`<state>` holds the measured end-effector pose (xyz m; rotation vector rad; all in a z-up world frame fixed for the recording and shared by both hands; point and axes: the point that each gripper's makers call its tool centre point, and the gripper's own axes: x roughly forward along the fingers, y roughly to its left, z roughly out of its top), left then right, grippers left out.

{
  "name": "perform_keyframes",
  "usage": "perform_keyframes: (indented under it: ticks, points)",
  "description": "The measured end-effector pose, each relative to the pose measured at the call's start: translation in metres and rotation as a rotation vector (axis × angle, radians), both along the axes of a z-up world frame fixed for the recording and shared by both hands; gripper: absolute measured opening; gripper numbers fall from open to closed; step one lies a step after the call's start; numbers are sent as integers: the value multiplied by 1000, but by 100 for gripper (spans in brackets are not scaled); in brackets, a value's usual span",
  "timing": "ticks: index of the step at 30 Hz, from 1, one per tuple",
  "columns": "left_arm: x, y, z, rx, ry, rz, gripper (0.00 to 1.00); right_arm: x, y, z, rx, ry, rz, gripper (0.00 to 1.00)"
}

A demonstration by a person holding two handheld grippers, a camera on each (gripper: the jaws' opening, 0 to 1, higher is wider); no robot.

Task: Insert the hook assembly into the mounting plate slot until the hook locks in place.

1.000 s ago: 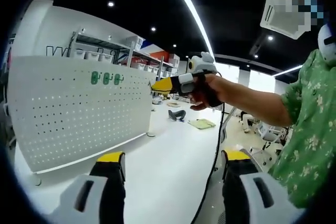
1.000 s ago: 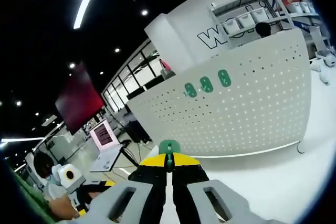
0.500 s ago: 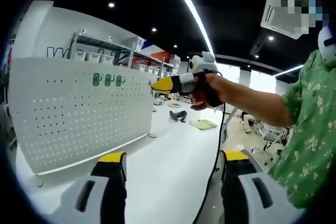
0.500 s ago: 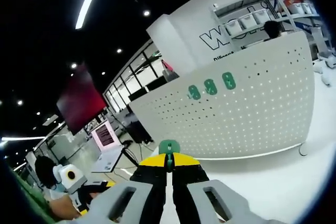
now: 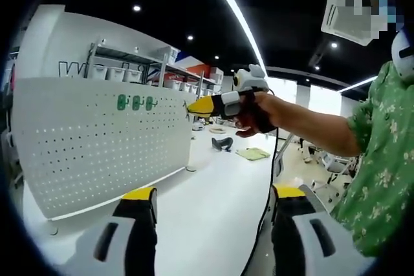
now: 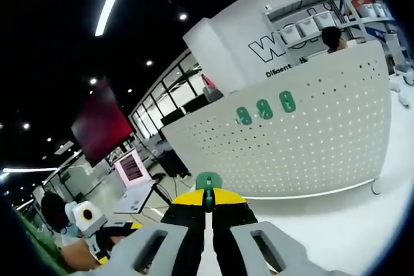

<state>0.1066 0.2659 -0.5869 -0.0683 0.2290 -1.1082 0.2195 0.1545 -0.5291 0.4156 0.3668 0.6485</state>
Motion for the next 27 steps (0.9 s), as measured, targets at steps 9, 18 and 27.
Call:
perform_keyframes:
  ticks: [9, 18, 27]
  points:
    - [-2, -3, -1, -6, 4, -12, 73, 1, -7, 4, 0, -6, -19, 1]
    - [0, -1, 3, -9, -3, -15, 73, 8, -7, 6, -3, -24, -53, 1]
    - [12, 9, 10, 1, -15, -2, 72, 30, 9, 16, -58, -92, -90, 1]
